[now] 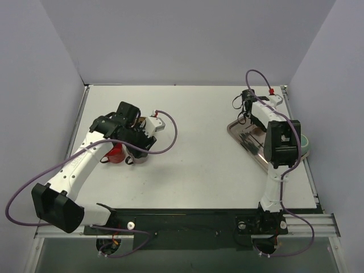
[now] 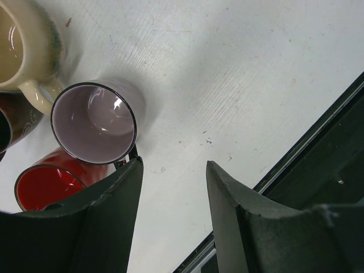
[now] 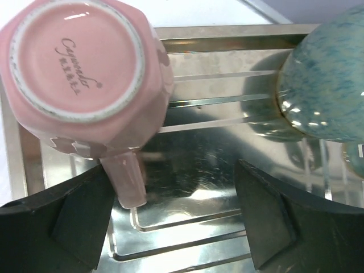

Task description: Turn the mug right side up

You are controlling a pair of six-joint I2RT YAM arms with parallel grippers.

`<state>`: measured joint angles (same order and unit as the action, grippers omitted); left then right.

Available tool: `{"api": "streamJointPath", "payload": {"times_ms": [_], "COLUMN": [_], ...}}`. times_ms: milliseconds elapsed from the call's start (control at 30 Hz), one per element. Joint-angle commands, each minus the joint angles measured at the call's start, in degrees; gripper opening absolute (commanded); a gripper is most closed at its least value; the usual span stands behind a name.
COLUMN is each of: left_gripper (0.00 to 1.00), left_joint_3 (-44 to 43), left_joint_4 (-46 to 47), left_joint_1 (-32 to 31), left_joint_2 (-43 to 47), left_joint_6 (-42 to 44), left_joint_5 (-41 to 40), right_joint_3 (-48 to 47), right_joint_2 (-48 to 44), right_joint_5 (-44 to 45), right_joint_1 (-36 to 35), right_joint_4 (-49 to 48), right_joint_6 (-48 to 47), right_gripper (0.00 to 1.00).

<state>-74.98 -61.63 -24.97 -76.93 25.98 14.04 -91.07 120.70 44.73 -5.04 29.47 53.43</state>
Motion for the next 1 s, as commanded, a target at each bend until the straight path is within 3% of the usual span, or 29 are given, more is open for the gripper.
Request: {"api": "streamJointPath", "payload": {"times_ms": [0,33,100,167,233,433,633,767,867,967], "left_gripper": [0.58,0.58,0.58,0.59,0.59,0.61,0.66,0.74,0.80,0.86], "left_joint_3": [-2.10,-2.01,-1.58,-1.31,-1.57,-5.08,-9.83,-11.59,-11.51,-9.05], "left_joint_4": [-1.66,-2.09,-2.10,-2.18,-2.79,-5.34,-5.00,2.11,13.15,26.08], "left_joint_1": [0.27,0.19,0.27,0.27,0.27,0.27,1.15,3.52,5.37,8.17], "left_joint_2": [2.30,2.92,3.97,4.85,5.38,6.61,6.88,8.98,10.91,11.36], "left_joint_6": [1.27,1.44,1.62,1.71,1.71,1.79,-0.57,-7.06,-18.45,-31.57], "left_joint_5": [1.95,1.95,1.78,1.34,1.34,8.26,20.56,28.12,33.49,43.84], "right_joint_3": [-1.30,-1.31,-0.61,0.53,1.06,6.75,21.61,27.61,30.14,31.04], "right_joint_2": [-1.36,-1.00,-0.73,-0.73,-1.26,-11.17,-35.84,-49.30,-56.70,-63.90], "right_joint_5": [-6.14,-7.45,-8.95,-10.79,-10.98,-11.49,-20.55,-28.02,-35.55,-38.05], "right_joint_1": [1.08,1.26,1.87,2.49,2.75,0.39,-3.30,-7.95,-12.53,-16.66], "right_joint_4": [-2.58,-2.58,-2.84,-3.81,-3.90,-11.68,-24.10,-30.60,-34.29,-39.23], "right_joint_6": [-4.29,-4.21,-3.33,-3.33,-3.77,-13.77,-19.50,-19.50,-17.05,-13.10], "right_gripper": [0.65,0.50,0.41,0.15,0.00,0.00,0.00,0.00,0.00,0.00]}}
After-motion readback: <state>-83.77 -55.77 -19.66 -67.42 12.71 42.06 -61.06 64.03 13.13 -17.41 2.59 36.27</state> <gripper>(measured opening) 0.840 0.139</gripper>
